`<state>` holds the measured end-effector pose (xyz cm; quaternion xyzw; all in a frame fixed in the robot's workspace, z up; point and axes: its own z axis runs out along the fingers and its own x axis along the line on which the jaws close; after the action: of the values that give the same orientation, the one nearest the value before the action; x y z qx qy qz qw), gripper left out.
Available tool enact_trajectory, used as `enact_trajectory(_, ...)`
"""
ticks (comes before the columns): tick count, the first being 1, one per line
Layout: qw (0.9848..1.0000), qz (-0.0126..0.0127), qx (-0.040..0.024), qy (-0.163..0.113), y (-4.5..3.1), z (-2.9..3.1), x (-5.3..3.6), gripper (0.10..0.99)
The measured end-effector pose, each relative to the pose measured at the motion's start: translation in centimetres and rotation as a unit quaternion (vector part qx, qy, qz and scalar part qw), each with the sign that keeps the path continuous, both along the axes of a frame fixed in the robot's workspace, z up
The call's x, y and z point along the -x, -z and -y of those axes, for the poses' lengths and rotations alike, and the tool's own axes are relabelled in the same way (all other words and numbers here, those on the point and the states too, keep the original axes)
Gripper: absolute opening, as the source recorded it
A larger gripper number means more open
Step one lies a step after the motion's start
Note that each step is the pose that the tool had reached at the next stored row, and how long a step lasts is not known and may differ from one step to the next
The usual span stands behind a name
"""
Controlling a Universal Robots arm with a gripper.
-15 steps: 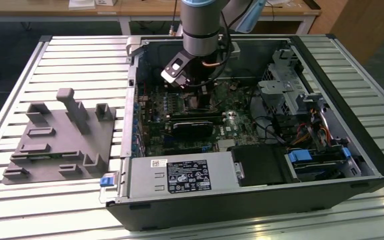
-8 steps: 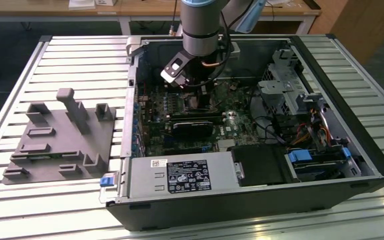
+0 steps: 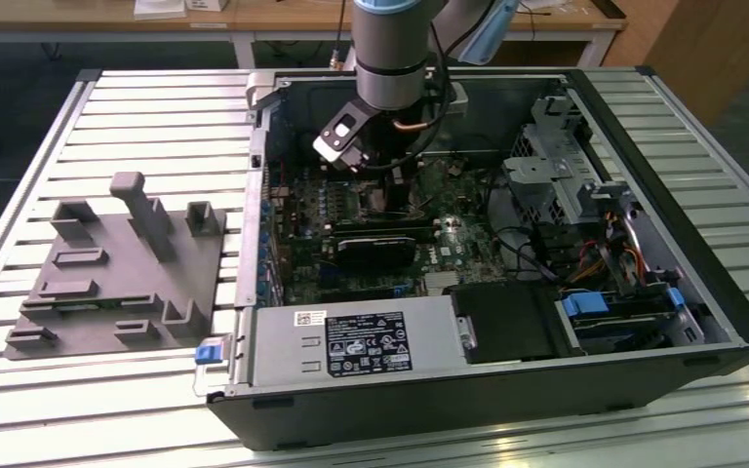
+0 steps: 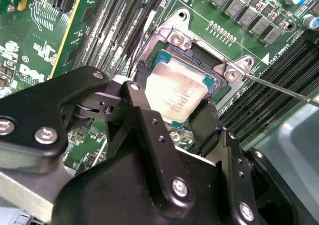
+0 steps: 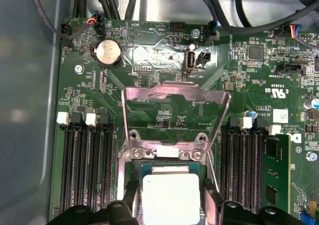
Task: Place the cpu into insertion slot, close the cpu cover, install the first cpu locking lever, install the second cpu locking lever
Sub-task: 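Place the cpu into insertion slot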
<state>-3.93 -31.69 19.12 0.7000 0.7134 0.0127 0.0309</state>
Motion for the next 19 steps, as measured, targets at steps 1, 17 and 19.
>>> enact_trajectory(1,1.0,0.0,0.0001,0.0,0.0,0.0,0.0,0.616)
enact_trajectory(17,1.0,-0.0001,0.0002,0.002,0.03,-0.5,0.19,0.616)
enact_trajectory(19,1.0,-0.0001,0.0002,0.002,0.03,-0.55,0.19,0.616)
